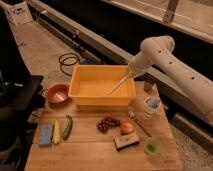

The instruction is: Place brush in metal cup

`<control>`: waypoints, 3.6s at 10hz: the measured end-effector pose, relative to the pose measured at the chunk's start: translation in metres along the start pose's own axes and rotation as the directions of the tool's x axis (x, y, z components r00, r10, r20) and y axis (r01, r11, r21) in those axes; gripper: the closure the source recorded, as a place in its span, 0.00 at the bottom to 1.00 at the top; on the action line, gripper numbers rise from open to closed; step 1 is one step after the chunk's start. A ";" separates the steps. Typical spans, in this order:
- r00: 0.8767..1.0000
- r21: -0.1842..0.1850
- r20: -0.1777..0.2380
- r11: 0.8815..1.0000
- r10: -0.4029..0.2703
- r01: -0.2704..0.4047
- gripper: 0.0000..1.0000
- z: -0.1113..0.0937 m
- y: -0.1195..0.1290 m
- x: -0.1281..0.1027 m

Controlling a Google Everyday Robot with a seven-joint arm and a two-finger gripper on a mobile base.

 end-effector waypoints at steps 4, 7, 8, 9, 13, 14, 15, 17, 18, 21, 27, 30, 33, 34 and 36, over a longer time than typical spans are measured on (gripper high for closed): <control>0.983 0.056 0.003 0.982 0.183 -0.183 1.00 0.005 0.012 0.060; 0.975 0.071 0.020 0.972 0.222 -0.223 1.00 0.018 0.014 0.072; 0.975 0.070 0.021 0.973 0.220 -0.221 1.00 0.019 0.013 0.072; 0.975 0.070 0.021 0.973 0.219 -0.220 1.00 0.019 0.013 0.072; 0.977 0.072 0.013 0.974 0.214 -0.214 1.00 0.018 0.014 0.072; 0.977 0.088 0.020 0.973 0.213 -0.214 1.00 0.020 0.014 0.074; 0.971 0.101 0.046 0.966 0.236 -0.240 1.00 0.022 0.019 0.083; 0.956 0.117 0.100 0.951 0.276 -0.287 1.00 0.039 0.024 0.094; 0.948 0.124 0.117 0.943 0.295 -0.308 1.00 0.044 0.025 0.098; 0.931 0.130 0.146 0.927 0.333 -0.352 1.00 0.060 0.035 0.108; 0.931 0.161 0.105 0.918 0.350 -0.364 1.00 0.081 0.056 0.126; 0.928 0.160 0.111 0.915 0.356 -0.370 1.00 0.094 0.061 0.134; 0.923 0.150 0.125 0.913 0.363 -0.380 1.00 0.105 0.062 0.137; 0.920 0.149 0.131 0.910 0.370 -0.387 1.00 0.107 0.063 0.138; 0.912 0.141 0.143 0.904 0.386 -0.404 1.00 0.112 0.070 0.139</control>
